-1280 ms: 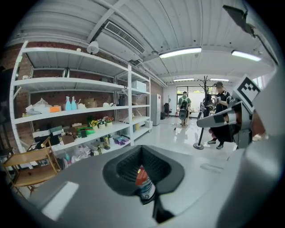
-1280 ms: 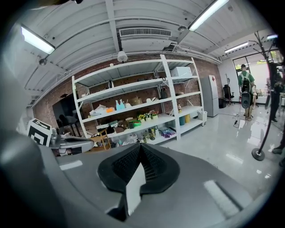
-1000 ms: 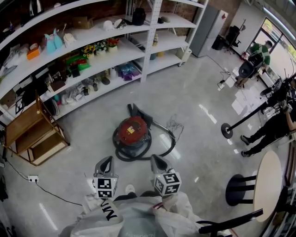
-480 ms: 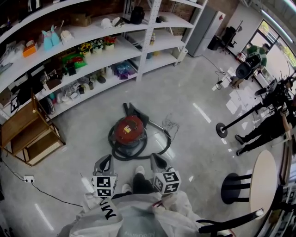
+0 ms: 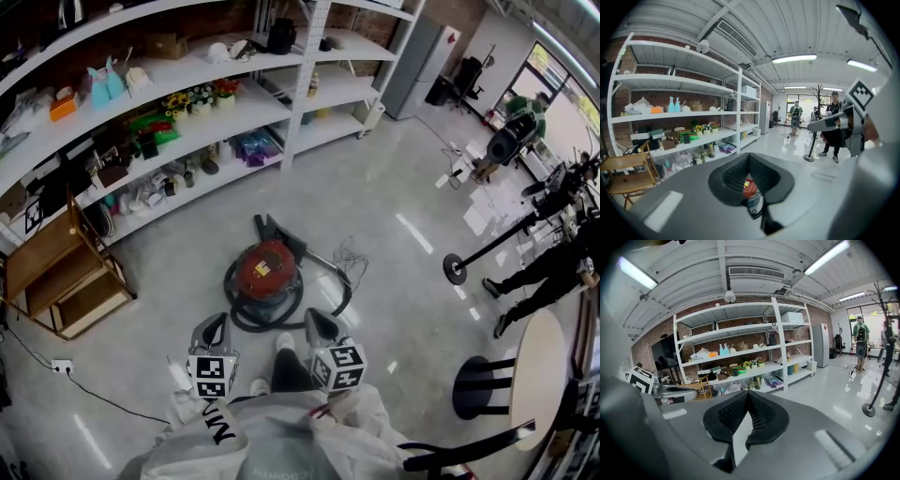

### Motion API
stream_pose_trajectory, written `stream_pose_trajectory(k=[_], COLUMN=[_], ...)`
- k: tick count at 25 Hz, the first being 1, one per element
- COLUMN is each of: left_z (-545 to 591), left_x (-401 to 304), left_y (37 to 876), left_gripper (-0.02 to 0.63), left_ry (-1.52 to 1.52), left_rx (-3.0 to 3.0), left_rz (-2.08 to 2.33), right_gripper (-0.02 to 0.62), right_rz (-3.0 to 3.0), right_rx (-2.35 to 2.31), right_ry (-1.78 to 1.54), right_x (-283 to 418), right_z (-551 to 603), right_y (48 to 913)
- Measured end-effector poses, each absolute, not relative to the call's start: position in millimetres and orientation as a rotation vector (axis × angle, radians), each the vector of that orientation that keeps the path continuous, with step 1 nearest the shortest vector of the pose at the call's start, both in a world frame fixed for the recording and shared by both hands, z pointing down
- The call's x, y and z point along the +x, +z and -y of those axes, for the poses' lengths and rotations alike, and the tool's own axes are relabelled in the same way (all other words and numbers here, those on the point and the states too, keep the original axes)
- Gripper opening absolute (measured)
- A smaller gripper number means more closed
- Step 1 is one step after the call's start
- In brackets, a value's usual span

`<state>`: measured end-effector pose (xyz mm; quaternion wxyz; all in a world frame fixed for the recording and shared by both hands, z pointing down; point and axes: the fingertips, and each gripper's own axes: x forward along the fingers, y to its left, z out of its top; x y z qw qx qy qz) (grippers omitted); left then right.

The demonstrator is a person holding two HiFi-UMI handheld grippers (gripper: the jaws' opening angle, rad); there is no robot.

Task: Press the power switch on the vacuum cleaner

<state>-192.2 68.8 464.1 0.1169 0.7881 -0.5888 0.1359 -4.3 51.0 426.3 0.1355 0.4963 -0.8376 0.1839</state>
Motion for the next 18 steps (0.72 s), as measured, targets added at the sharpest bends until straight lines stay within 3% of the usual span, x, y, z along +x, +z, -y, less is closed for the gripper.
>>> stream_pose_trajectory(k=[18], left_z=[-10], left_x=[-179], left_y=[472], left_gripper=[0.000], left_ry=[0.462], left_rx=[2.266], left_rz=[1.705], right_gripper=[0.000], right_rz=[2.418], right_rx=[1.386], right_ry=[0.591], right_x=[5], right_z=[16], right_y=[437])
